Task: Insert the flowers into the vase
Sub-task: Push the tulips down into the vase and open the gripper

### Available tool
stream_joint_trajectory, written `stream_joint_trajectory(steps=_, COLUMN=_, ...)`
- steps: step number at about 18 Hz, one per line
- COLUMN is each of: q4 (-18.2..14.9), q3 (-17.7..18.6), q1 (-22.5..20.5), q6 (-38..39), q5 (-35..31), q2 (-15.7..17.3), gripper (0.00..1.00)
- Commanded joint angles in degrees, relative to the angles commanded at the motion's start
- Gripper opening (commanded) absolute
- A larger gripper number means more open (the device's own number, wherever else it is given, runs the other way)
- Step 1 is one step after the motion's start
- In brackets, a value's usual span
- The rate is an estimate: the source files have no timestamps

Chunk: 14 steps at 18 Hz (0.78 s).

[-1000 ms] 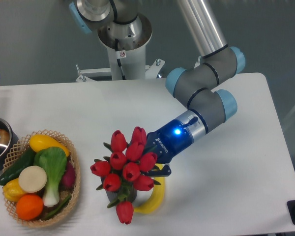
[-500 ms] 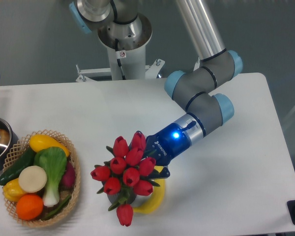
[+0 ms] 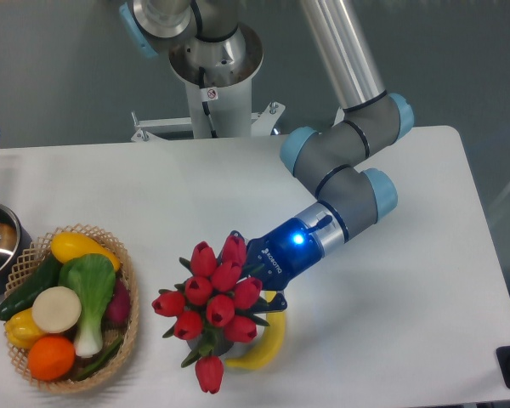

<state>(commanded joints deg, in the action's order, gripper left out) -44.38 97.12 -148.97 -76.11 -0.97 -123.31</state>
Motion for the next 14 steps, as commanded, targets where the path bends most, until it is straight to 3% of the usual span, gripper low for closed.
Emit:
stream_joint_trajectory(steps=8, q4=0.09, q3=-0.09, q1=-0.09, q6=-0.09, q5=0.0, q2=-0.09, gripper=0.55)
stream_joint_trajectory(steps=10, q4=0.09, q3=-0.09, q1=-0.09, q6=-0.53, q5=0.0, q2=-0.09, gripper=0.7)
stream_joint_trajectory(steps=14, q4=0.09, q3=0.0, q1=-0.09, q6=-1.06, q5=0.0, q2=-0.09, gripper=0.8)
